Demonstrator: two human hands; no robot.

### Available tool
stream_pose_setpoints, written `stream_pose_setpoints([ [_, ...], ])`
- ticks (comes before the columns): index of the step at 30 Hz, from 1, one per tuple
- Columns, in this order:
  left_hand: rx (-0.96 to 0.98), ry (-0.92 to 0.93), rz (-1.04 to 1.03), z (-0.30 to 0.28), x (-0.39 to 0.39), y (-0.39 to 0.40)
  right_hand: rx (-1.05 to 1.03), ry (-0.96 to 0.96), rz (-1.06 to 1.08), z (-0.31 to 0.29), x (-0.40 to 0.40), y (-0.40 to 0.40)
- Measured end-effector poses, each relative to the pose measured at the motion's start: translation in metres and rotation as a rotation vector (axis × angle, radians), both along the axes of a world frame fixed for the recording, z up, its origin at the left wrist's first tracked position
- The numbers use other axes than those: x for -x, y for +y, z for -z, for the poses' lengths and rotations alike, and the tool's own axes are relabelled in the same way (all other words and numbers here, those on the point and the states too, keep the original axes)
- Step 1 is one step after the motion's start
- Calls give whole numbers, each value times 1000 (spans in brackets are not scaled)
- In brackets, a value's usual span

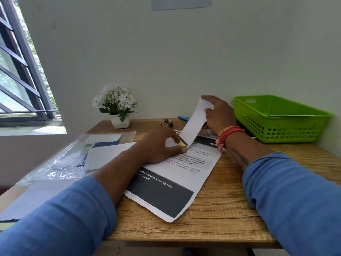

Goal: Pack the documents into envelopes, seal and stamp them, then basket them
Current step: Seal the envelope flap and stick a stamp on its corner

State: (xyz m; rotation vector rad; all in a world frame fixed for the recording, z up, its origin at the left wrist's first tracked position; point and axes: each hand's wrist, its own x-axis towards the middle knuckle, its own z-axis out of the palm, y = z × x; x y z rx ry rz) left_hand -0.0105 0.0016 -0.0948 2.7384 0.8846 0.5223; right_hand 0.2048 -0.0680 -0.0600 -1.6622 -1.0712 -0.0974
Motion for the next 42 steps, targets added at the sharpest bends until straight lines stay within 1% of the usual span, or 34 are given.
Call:
stream_pose_setpoints([
  [2, -20, -11, -20, 0, -1, 0, -26, 39, -8, 1, 1, 3],
  [4, -33, -2, -32, -1, -1, -2, 21, 119, -63, 0, 1, 5],
  [6, -20, 3, -38, -3, 0, -5, 175, 182, -240, -1, 6, 0],
  [8, -17, 11, -42, -3, 0, -5, 391, 99, -344, 2, 13, -4],
  [9, -16, 17, -45, -3, 0, -6, 440, 63, -342, 4, 16, -5],
  [10, -11, 17, -50, -2, 0, -6, 422, 66, -317, 4, 17, -4],
  [11, -3, 9, -53, -1, 0, -5, 355, 101, -276, 3, 17, -1],
  [14, 1, -28, -41, 1, 1, -4, 69, 211, -143, -3, 9, 1],
  [16, -7, -38, -41, 1, 0, -4, -23, 251, -147, -5, 3, -1],
  [18, -3, -42, -45, -1, 0, -5, 16, 227, -195, -4, 3, -4],
  [22, -11, -32, -60, -1, -1, -6, 142, -5, -163, -1, 11, -2],
  [24, -14, -44, -58, 0, -1, -7, 202, -36, -171, -1, 16, 0],
  [28, -27, -45, -54, 0, -3, -7, 307, 44, -230, 3, 30, 1],
  [31, -26, -66, -59, 1, -2, -4, 422, 299, -364, 3, 40, 1],
  [32, -33, -75, -55, 2, -2, -4, 462, 339, -412, 3, 41, 0],
  [33, -41, -85, -47, 2, -1, -4, 499, 300, -440, 2, 40, 0],
  [35, -52, -107, -21, 1, -1, -6, 531, 145, -427, 0, 39, -1],
  [36, -53, -118, -10, 0, -1, -7, 536, 136, -436, 1, 38, -1],
  [39, -55, -142, 6, 0, 0, -7, 580, 271, -524, 3, 34, 0],
  [40, -59, -144, 4, 0, 0, -7, 559, 295, -510, 3, 31, 1],
  [42, -64, -138, -12, 0, -1, -7, 429, 312, -398, 1, 24, 3],
])
